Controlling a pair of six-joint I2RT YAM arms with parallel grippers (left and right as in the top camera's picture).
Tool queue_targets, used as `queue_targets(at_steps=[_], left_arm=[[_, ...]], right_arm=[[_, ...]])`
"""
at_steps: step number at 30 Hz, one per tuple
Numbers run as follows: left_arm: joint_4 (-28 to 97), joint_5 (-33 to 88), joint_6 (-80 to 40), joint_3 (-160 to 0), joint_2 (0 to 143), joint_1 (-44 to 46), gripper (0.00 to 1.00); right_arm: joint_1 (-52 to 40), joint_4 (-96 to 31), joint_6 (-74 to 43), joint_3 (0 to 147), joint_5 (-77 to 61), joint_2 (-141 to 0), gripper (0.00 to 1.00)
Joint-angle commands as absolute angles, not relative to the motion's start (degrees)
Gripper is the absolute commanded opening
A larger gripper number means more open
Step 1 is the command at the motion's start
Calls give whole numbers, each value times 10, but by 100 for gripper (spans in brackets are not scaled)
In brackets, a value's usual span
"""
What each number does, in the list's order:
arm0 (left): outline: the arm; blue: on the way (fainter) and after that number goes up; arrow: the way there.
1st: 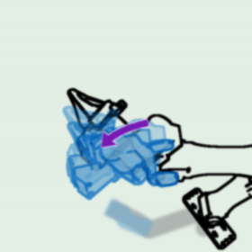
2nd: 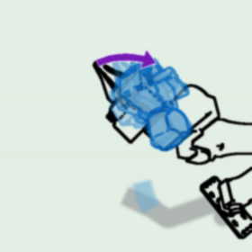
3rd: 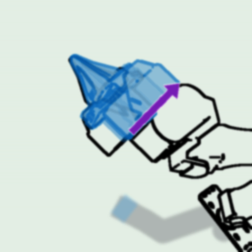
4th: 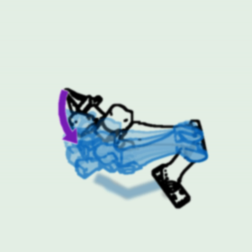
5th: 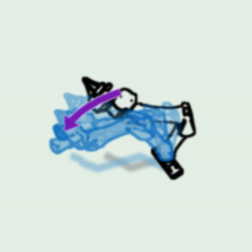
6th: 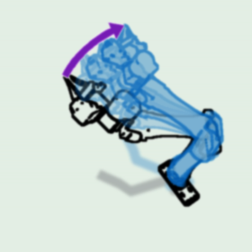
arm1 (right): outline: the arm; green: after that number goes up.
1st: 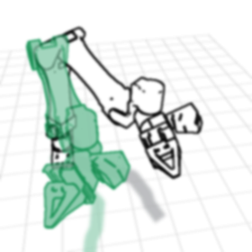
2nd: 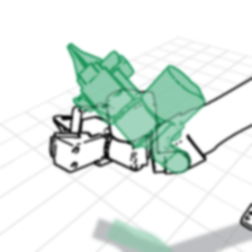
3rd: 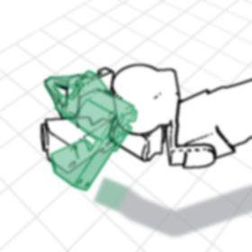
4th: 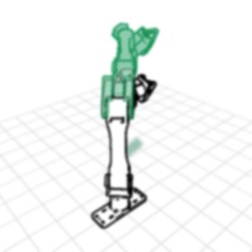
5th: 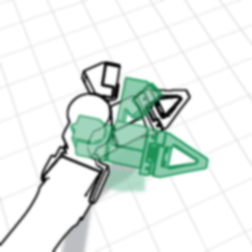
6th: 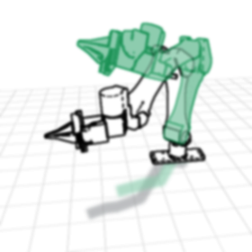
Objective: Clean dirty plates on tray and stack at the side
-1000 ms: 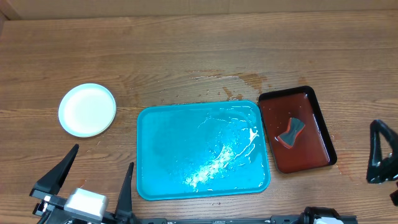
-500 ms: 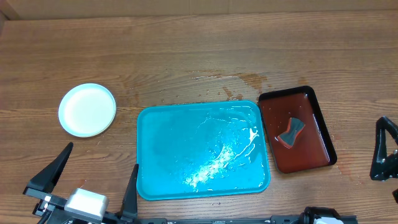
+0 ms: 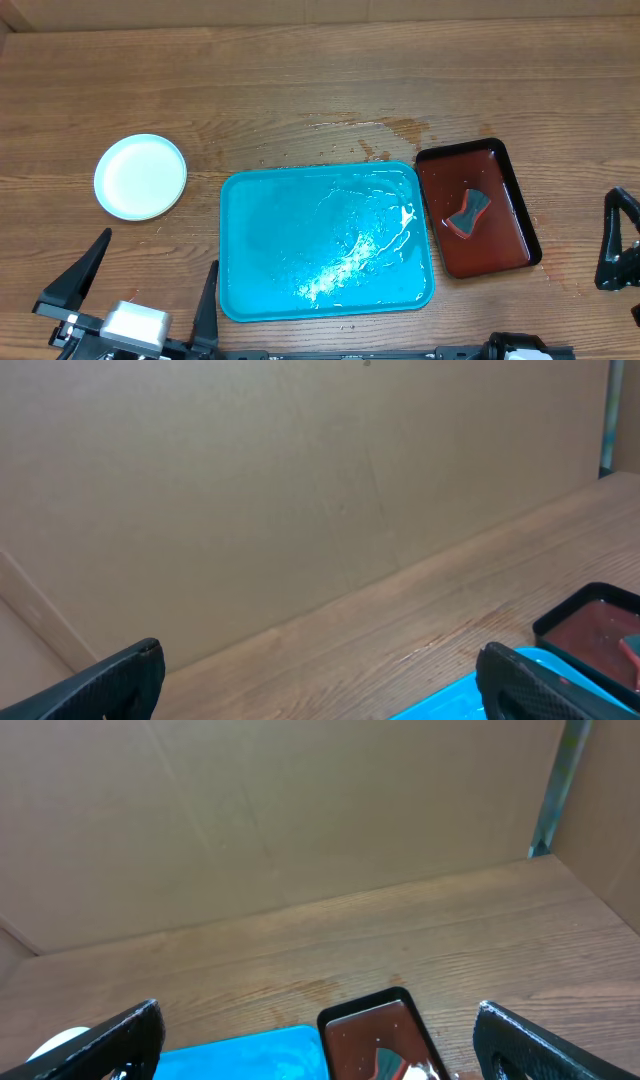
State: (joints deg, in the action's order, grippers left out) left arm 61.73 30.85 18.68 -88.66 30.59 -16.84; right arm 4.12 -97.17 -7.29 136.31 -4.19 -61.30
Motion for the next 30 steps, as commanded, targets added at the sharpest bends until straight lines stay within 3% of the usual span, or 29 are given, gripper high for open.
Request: queue_targets(at_steps=[1, 17, 30], left_arm=[[615, 301, 195, -890, 303, -165, 100], [617, 303, 193, -872, 303, -165, 100], [656, 371, 191, -871, 303, -138, 100]], right_arm=[[39, -970, -75, 1361, -37, -616, 100], [39, -970, -75, 1361, -37, -616, 100], [39, -970, -75, 1361, -37, -616, 100]])
